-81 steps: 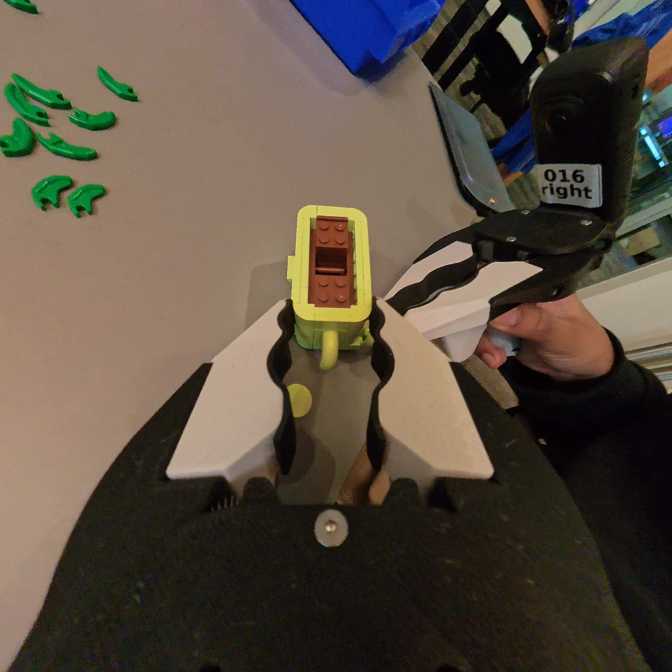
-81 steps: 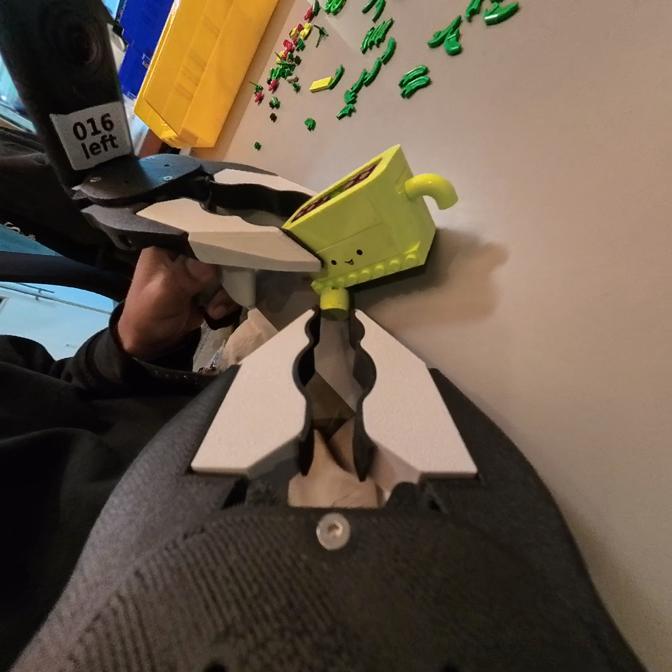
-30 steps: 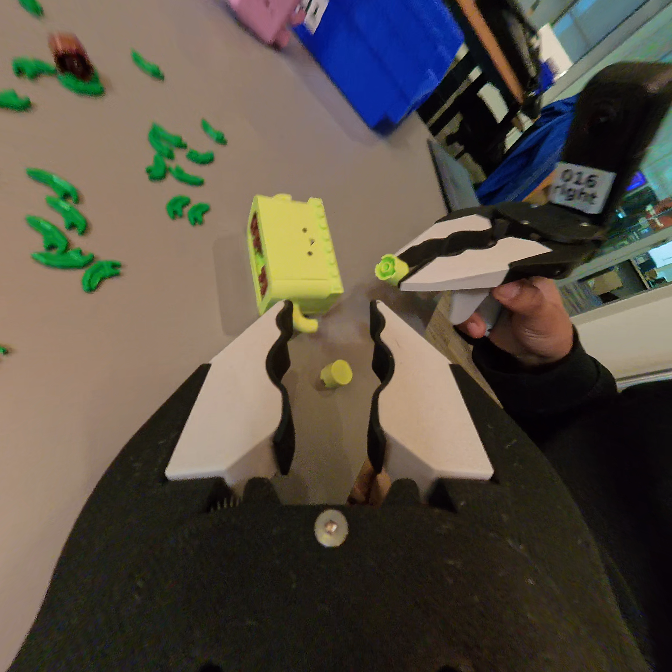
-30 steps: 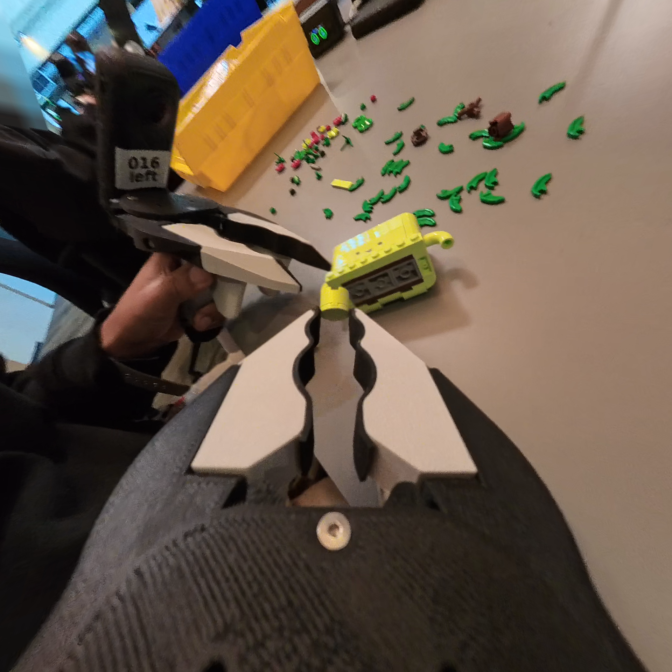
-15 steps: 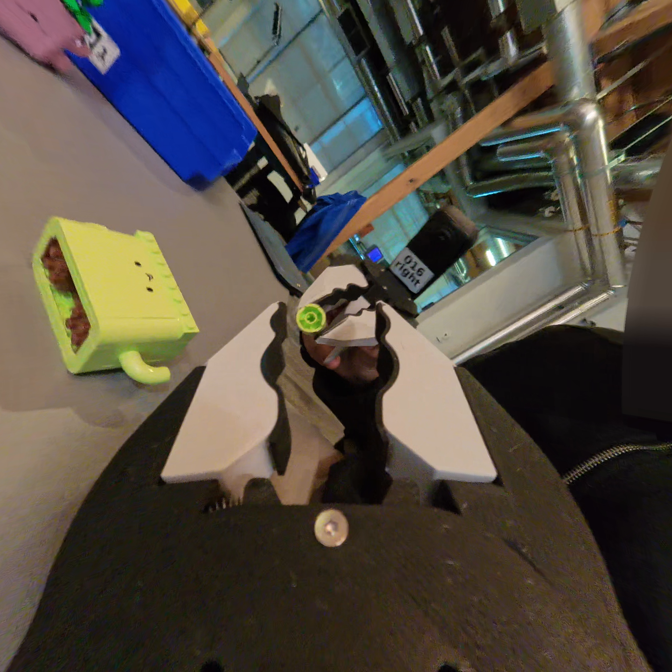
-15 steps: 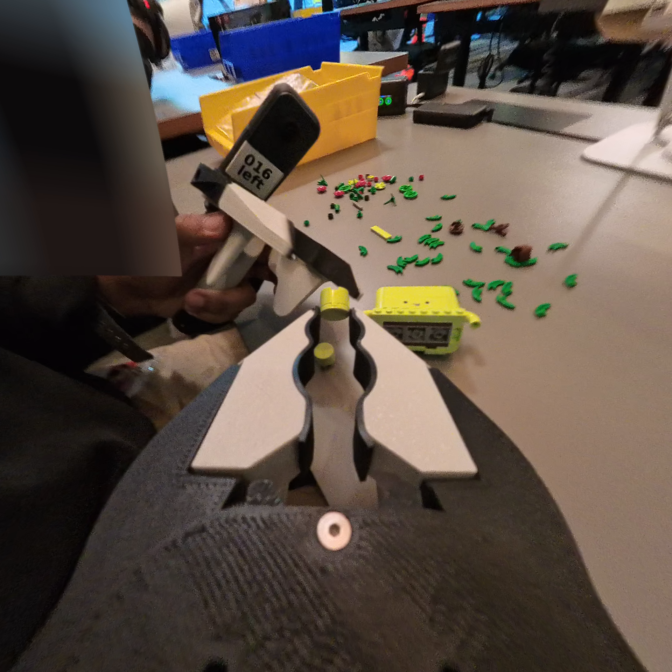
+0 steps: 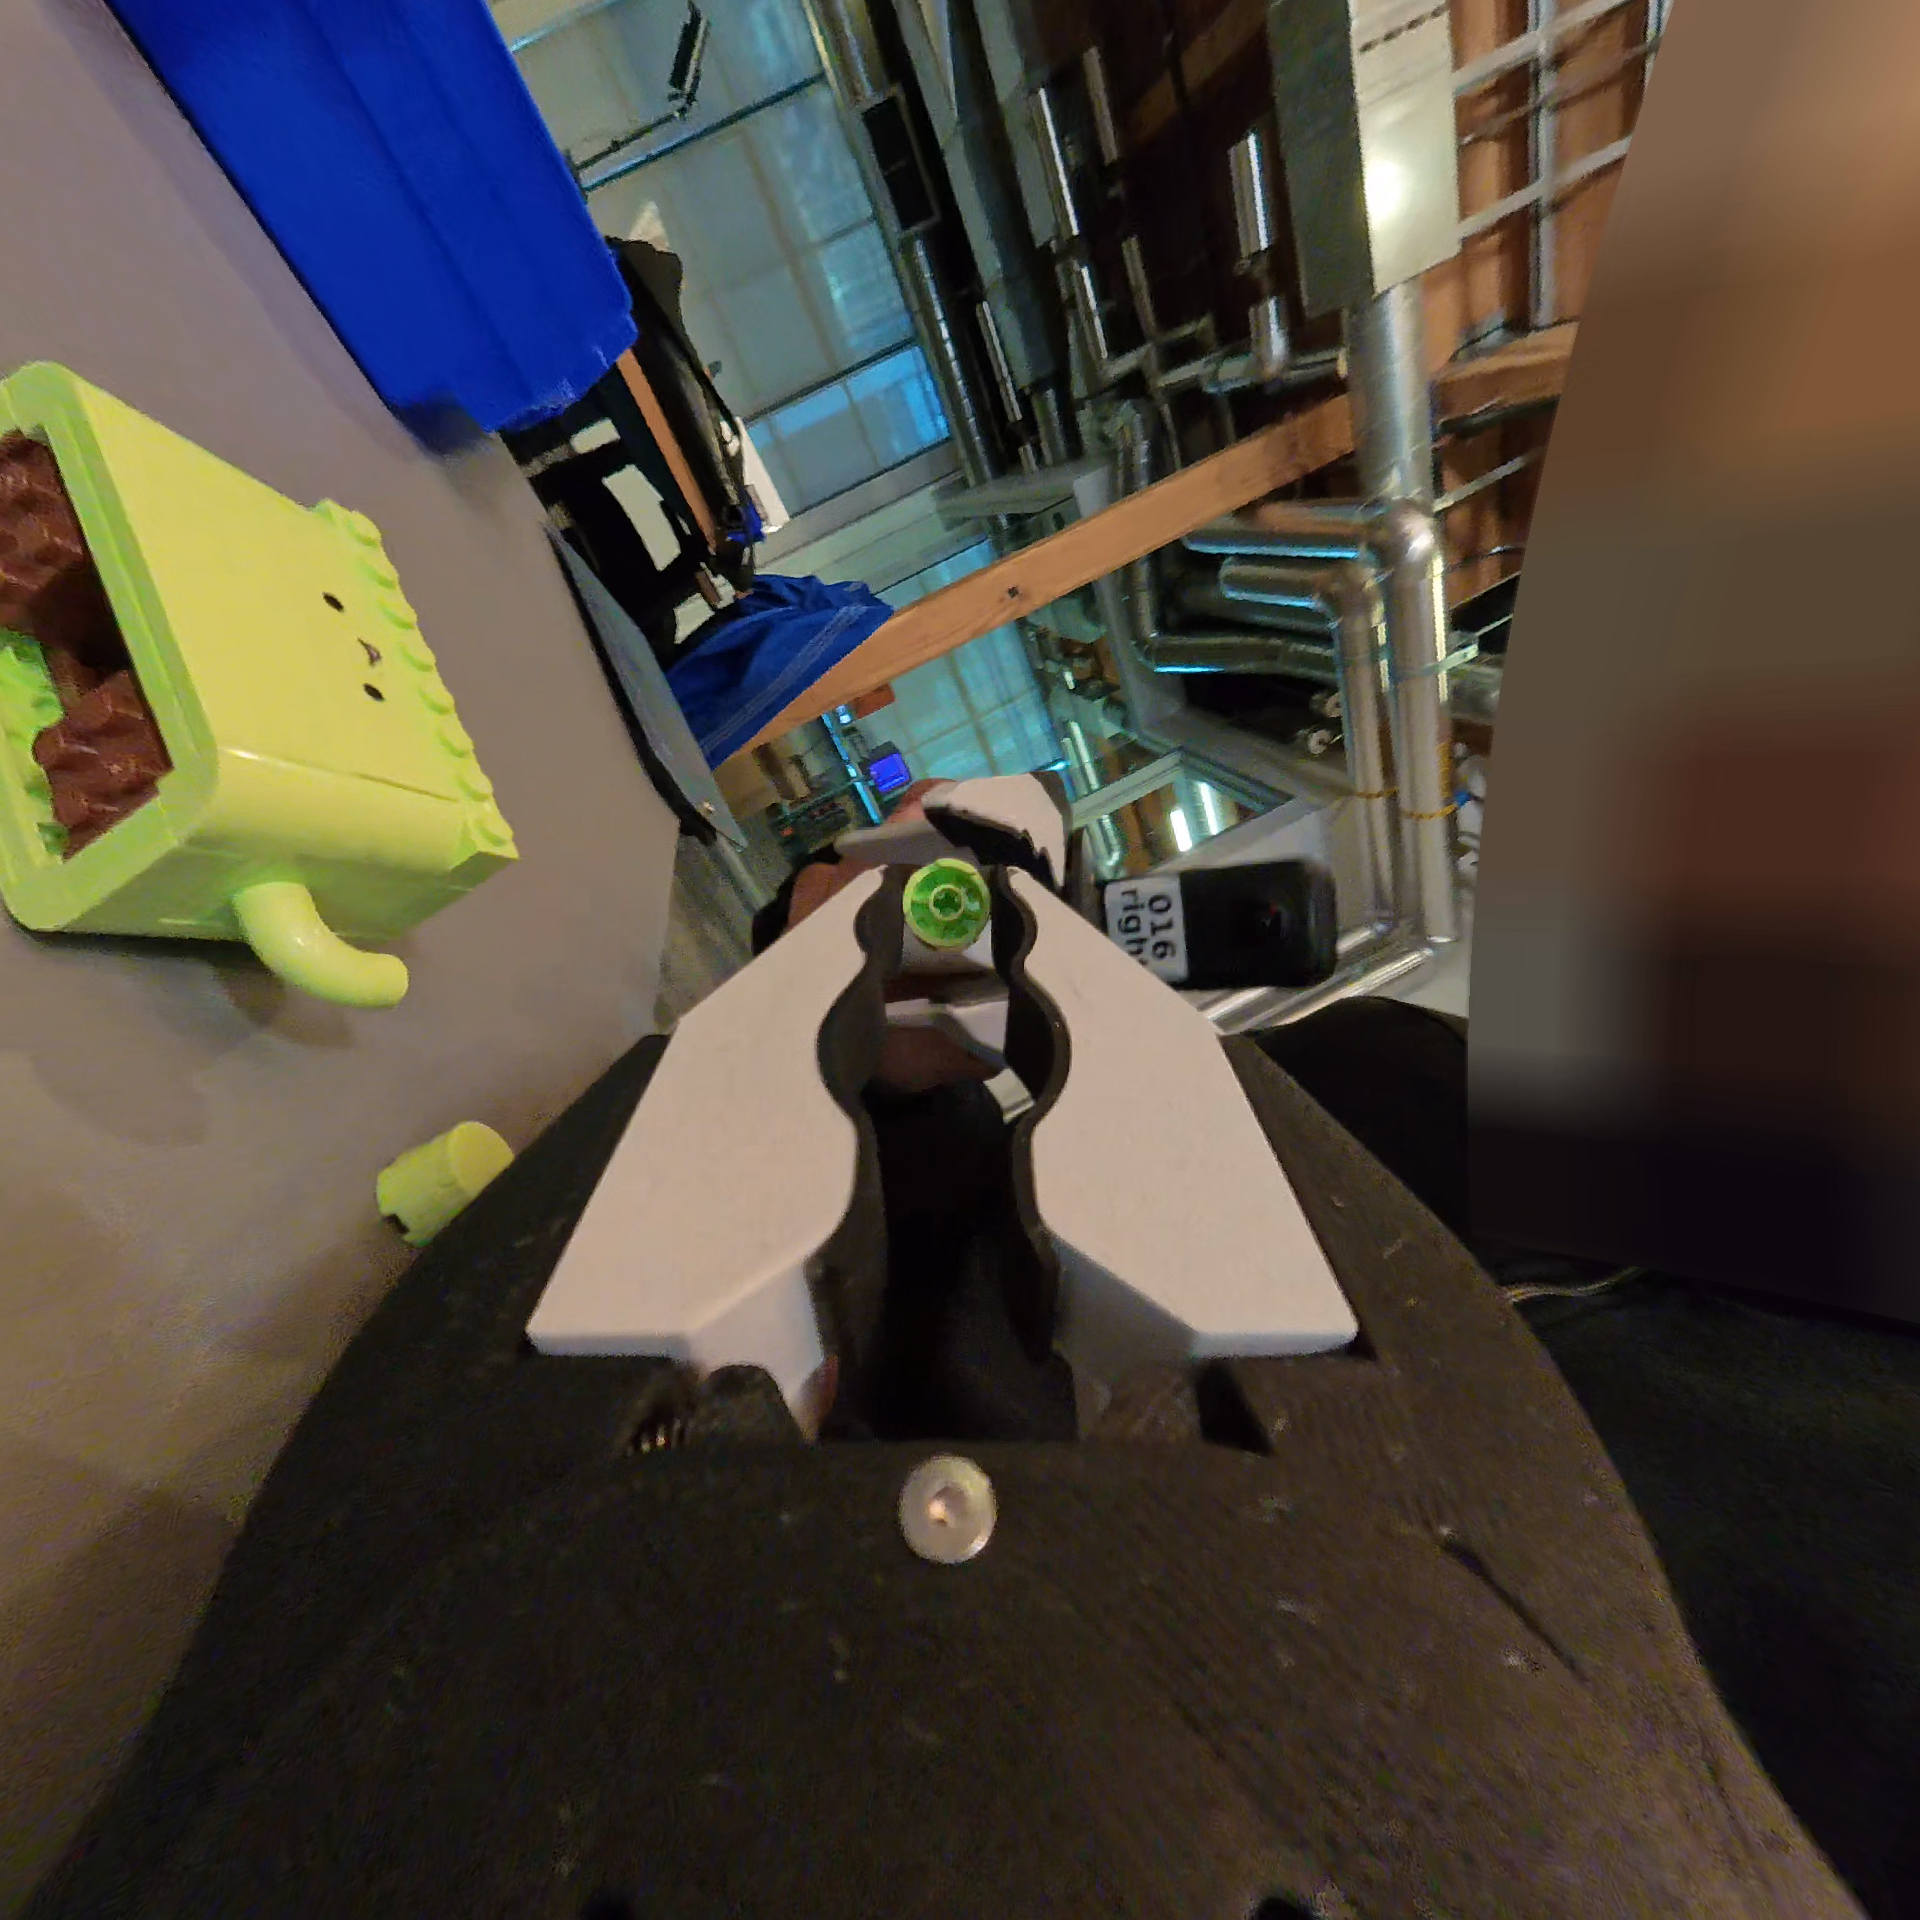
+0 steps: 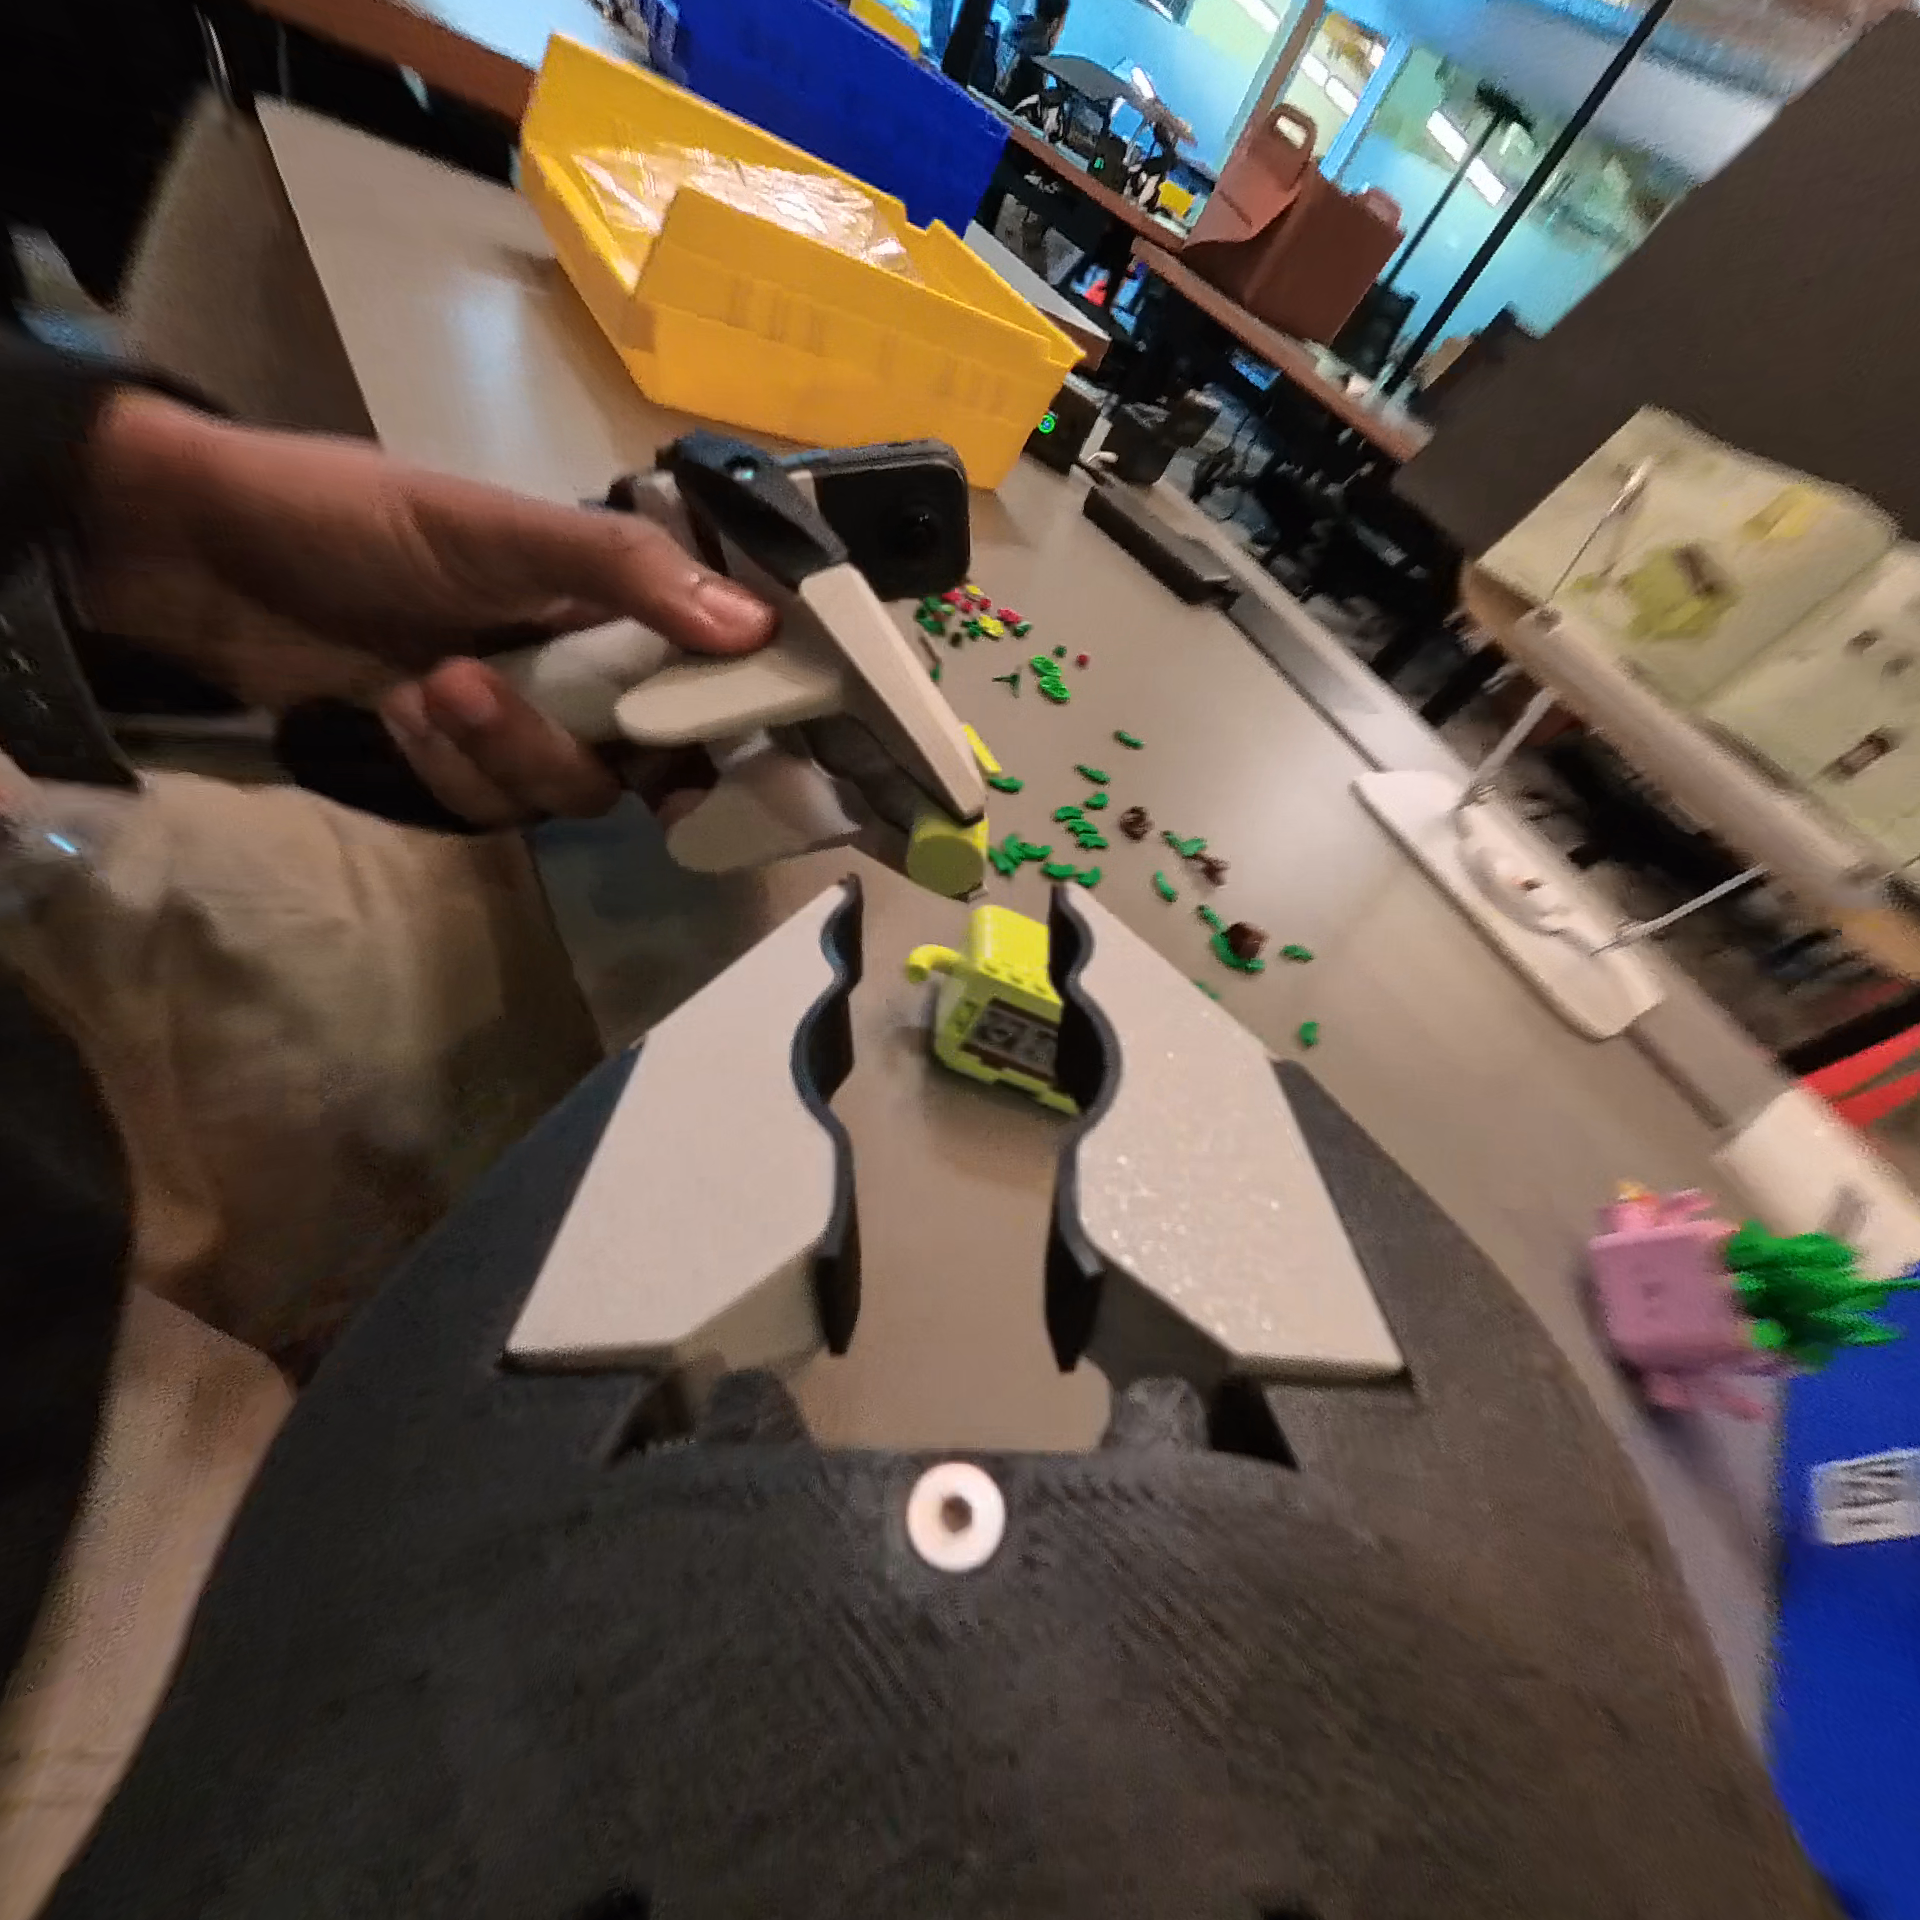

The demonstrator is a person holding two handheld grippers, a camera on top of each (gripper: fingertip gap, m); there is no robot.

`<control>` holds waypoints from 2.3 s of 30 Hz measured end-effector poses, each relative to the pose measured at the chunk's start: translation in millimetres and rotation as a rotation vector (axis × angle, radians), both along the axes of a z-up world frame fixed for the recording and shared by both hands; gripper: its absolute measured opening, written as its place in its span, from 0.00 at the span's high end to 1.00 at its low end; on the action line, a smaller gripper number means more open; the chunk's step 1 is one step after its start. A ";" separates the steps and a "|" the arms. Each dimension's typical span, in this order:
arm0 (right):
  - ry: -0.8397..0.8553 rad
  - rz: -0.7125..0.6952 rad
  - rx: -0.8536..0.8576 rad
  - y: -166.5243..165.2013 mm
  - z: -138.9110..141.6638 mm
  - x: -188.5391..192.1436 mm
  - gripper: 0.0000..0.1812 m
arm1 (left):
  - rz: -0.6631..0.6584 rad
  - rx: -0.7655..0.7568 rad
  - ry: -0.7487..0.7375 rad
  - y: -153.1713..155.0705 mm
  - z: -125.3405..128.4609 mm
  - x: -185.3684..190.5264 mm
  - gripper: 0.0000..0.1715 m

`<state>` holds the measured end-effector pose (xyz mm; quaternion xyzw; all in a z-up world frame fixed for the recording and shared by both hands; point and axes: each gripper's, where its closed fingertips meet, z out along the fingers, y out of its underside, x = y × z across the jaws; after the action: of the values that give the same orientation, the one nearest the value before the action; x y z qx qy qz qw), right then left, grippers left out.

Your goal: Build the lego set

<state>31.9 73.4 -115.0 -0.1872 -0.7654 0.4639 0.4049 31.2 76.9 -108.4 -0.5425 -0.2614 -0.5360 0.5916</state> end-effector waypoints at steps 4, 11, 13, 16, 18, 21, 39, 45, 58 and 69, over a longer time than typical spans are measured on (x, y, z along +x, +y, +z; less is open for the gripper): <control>0.053 0.005 0.251 4.1 -20.7 -4.8 0.79 | -0.063 0.049 -0.103 -4.6 4.8 1.5 0.91; 0.128 0.153 0.218 -12.2 1.2 1.6 0.87 | -0.085 0.047 -0.157 -9.7 1.7 -0.2 0.90; 0.124 0.175 0.210 -13.8 4.2 0.4 0.88 | -0.089 0.060 -0.168 -9.4 3.3 -0.2 0.90; 0.115 0.192 0.204 -16.2 5.1 -1.5 0.89 | -0.098 0.085 -0.188 -8.2 5.8 1.1 0.91; 0.114 0.197 0.197 -18.1 5.0 -2.1 0.90 | -0.103 0.091 -0.200 -6.9 5.5 2.0 0.91; 0.109 0.183 0.179 -18.6 5.0 -4.6 0.92 | -0.095 0.104 -0.214 -6.5 4.7 0.3 0.91; -0.907 0.111 -0.393 9.5 2.7 -45.7 0.92 | 0.353 -0.643 0.975 -1.7 -60.5 -73.6 0.47; -1.119 0.357 -0.769 -22.2 47.2 -33.0 0.92 | 0.280 -0.603 0.844 8.6 -65.5 -55.2 0.50; -1.176 0.396 -0.922 -49.7 77.3 -20.9 0.92 | 0.219 -0.605 0.835 10.7 -70.4 -48.3 0.66; -1.095 -0.202 0.447 29.6 -38.6 -37.2 0.92 | 0.064 -0.340 0.484 2.1 -49.8 -40.2 0.72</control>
<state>-5.2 103.0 -153.6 -0.3809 -0.9202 0.0868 0.0230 -9.0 78.9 -158.2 -0.7373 -0.2159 -0.3206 0.5540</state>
